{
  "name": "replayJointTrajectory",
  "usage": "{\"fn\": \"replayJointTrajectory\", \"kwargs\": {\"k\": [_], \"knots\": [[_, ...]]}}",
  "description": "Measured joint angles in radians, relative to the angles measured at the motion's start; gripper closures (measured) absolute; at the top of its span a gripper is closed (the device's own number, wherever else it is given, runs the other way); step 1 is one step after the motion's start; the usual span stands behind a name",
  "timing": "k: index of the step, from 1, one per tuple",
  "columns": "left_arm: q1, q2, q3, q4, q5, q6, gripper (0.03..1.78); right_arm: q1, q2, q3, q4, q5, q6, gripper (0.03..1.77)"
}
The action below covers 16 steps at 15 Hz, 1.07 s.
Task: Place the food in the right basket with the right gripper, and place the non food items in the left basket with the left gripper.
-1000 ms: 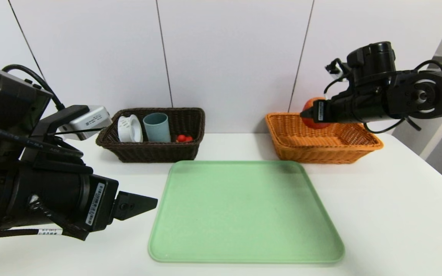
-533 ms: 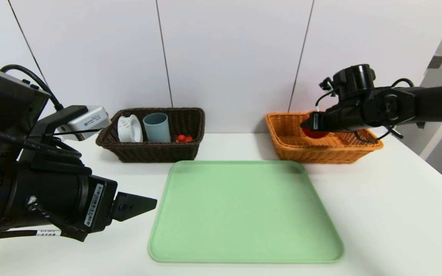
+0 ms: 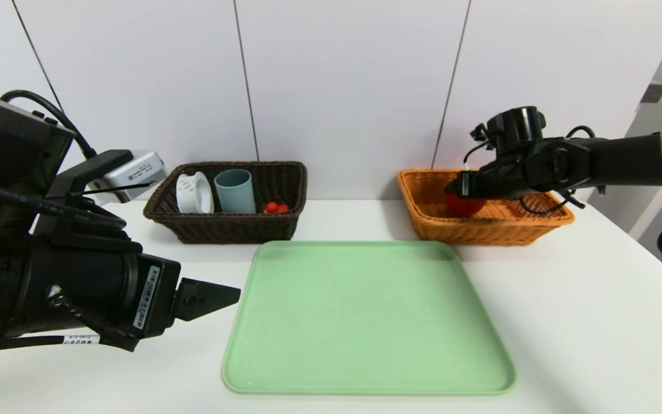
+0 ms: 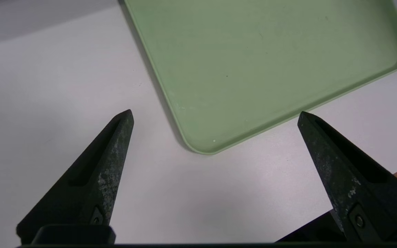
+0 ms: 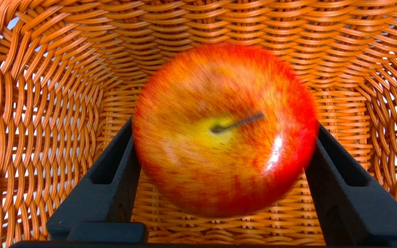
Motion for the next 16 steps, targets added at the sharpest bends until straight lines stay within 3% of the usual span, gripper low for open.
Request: {"fn": "replayJointTrajectory", "kwargs": {"k": [8, 16], "knots": [[0.000, -0.001, -0.002, -0.001, 0.002, -0.001, 0.12, -0.001, -0.013, 0.001, 0.009, -0.003, 0.006, 0.20], [0.001, -0.024, 0.005, -0.001, 0.003, -0.015, 0.12, 0.015, -0.320, 0.116, 0.100, -0.005, 0.005, 0.13]]}}
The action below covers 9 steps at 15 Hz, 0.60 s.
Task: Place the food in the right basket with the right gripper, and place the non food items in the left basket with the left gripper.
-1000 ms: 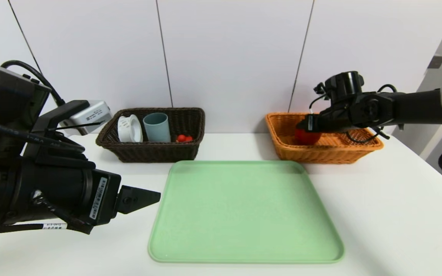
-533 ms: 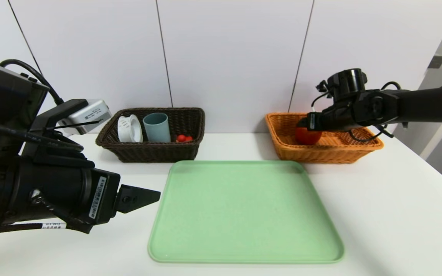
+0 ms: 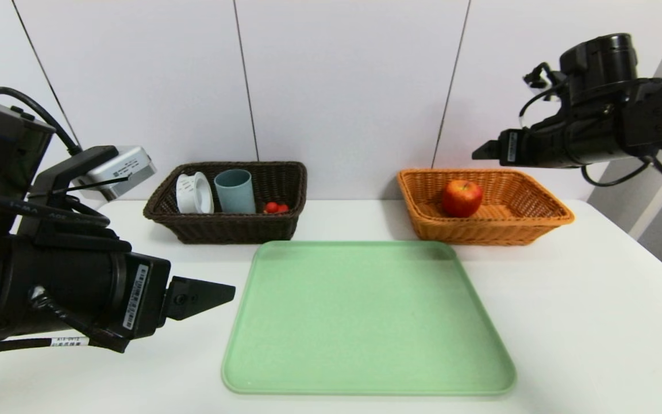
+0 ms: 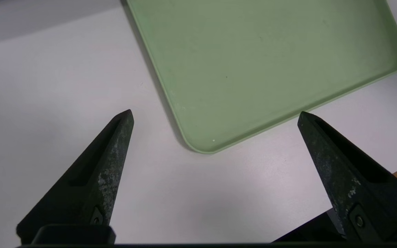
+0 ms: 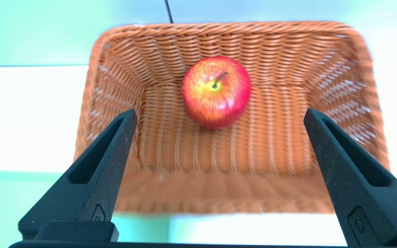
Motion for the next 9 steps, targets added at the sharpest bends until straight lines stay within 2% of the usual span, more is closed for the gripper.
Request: {"fn": "replayJointTrajectory", "kwargs": {"k": [4, 6, 9], "knots": [[0.013, -0.049, -0.001, 0.002, 0.020, 0.002, 0.12, 0.005, -0.224, 0.169, -0.004, -0.040, -0.004, 0.11], [0.041, -0.088, 0.006, 0.006, 0.045, 0.006, 0.12, 0.007, -0.341, 0.274, -0.005, -0.071, -0.008, 0.11], [0.100, -0.163, 0.043, 0.005, 0.064, 0.012, 0.12, 0.006, -0.509, 0.423, -0.007, -0.089, -0.008, 0.11]]}}
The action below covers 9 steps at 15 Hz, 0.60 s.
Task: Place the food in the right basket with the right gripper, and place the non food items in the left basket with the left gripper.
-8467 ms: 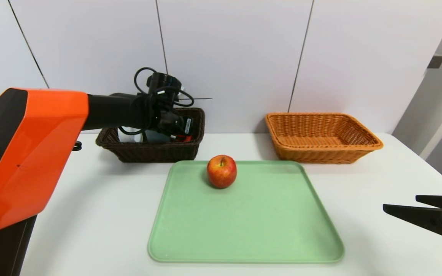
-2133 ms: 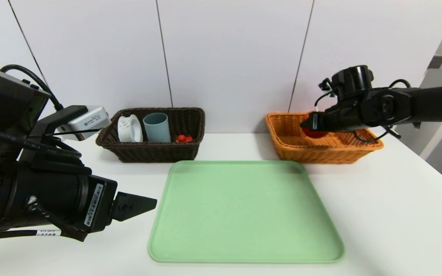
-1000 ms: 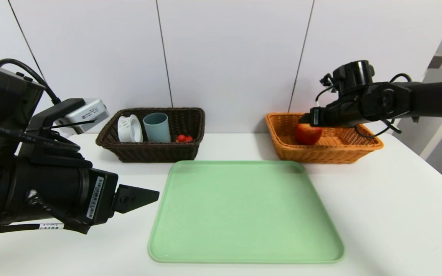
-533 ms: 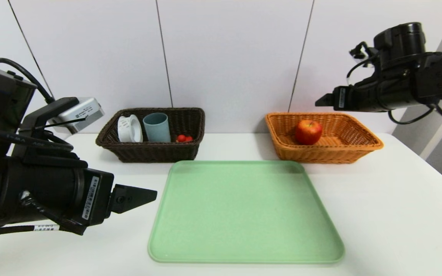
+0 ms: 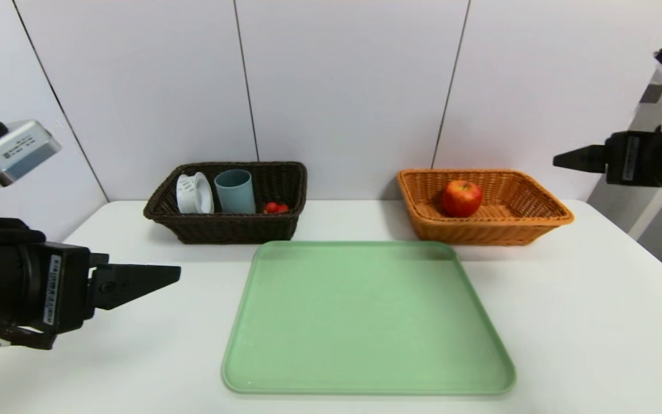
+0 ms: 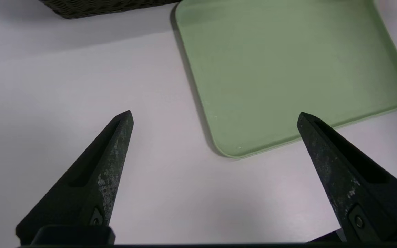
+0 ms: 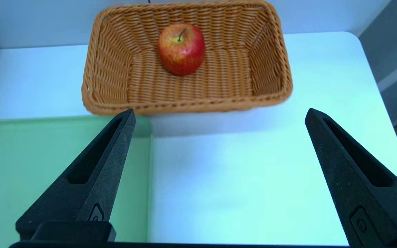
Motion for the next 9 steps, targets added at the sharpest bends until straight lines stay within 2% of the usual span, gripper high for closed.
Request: {"fn": "replayJointTrajectory", "kwargs": {"k": [7, 9], "knots": [[0.194, -0.217, 0.119, 0.006, -0.001, 0.055, 0.12, -0.001, -0.351, 0.168, 0.014, -0.005, -0.013, 0.11], [0.258, -0.288, 0.163, 0.006, -0.007, 0.087, 0.12, -0.029, -0.444, 0.224, 0.014, -0.003, -0.026, 0.11]]}}
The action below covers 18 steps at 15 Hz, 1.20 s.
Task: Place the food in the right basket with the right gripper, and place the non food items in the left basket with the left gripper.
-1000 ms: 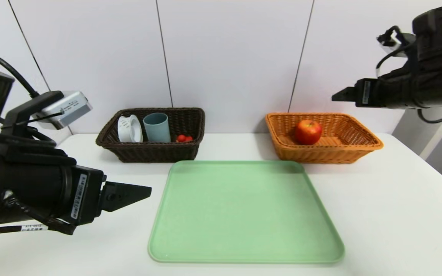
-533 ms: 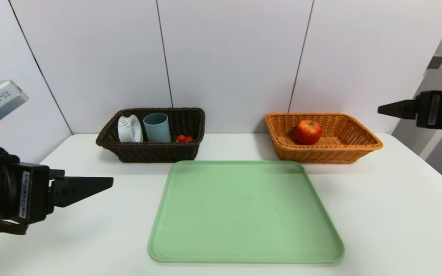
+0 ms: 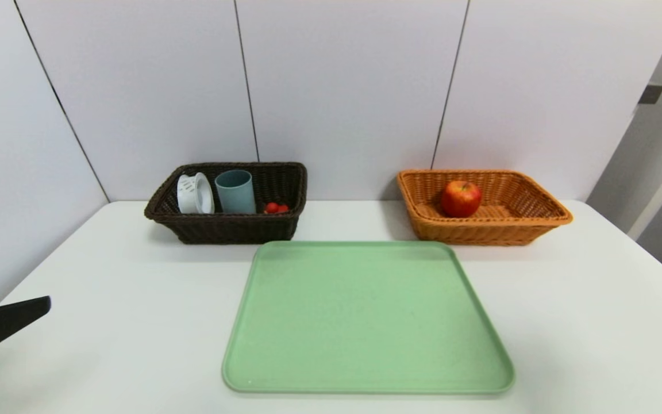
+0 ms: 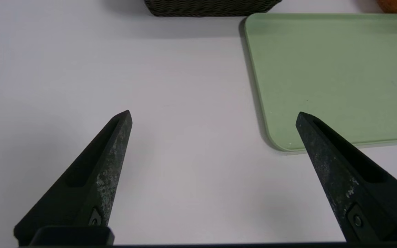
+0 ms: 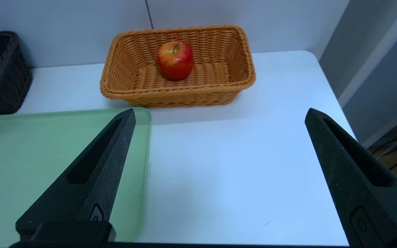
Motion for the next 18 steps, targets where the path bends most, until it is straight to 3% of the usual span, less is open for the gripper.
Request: {"fn": "replayJointTrajectory", "kwargs": {"k": [6, 12, 14, 18], "knots": [[0.160, -0.213, 0.158, 0.000, -0.007, 0.047, 0.12, -0.160, -0.220, 0.142, 0.004, 0.014, -0.087, 0.11], [0.276, -0.391, 0.228, 0.047, -0.114, 0.052, 0.12, -0.189, -0.385, 0.257, 0.040, 0.022, -0.122, 0.11], [0.312, -0.456, 0.257, 0.054, -0.153, 0.066, 0.12, -0.190, -0.437, 0.290, 0.043, 0.049, -0.127, 0.11], [0.336, -0.537, 0.310, 0.054, -0.156, 0.112, 0.12, -0.189, -0.544, 0.341, 0.081, 0.071, -0.136, 0.11]]}}
